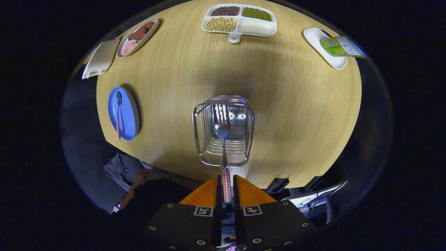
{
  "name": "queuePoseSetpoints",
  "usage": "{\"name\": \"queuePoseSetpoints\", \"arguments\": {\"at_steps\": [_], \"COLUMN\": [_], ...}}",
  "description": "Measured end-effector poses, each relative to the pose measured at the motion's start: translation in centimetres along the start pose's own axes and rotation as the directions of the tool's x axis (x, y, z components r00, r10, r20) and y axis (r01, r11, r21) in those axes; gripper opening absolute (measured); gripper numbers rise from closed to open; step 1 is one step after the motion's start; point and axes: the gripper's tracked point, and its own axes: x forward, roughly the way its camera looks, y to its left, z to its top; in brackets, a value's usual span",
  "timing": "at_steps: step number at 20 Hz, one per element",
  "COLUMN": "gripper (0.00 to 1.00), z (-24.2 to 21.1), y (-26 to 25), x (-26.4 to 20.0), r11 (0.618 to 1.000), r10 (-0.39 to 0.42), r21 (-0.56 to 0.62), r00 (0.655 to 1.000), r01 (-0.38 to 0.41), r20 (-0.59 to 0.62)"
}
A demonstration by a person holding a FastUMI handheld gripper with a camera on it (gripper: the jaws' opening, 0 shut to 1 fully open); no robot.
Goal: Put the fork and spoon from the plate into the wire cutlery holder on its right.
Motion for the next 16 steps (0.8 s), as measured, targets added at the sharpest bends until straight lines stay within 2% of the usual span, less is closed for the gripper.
{"name": "queuePoseSetpoints", "arguments": {"at_steps": [8, 11, 13, 16], "gripper": [0.17, 0.17, 0.22, 0.48], "z": [1.4, 2.3, 2.4, 3.2], "y": [0.2, 1.1, 1.8, 4.0], "x": [-0.6, -1.7, -2.6, -4.4], "r11": [1.0, 1.0, 1.0, 0.998], "r10": [0.003, 0.014, 0.027, 0.061], "r21": [-0.007, -0.016, -0.011, 0.001], "r00": [0.998, 0.988, 0.973, 0.927], "r01": [-0.003, -0.012, -0.026, -0.066], "r20": [0.065, 0.156, 0.23, 0.37]}}
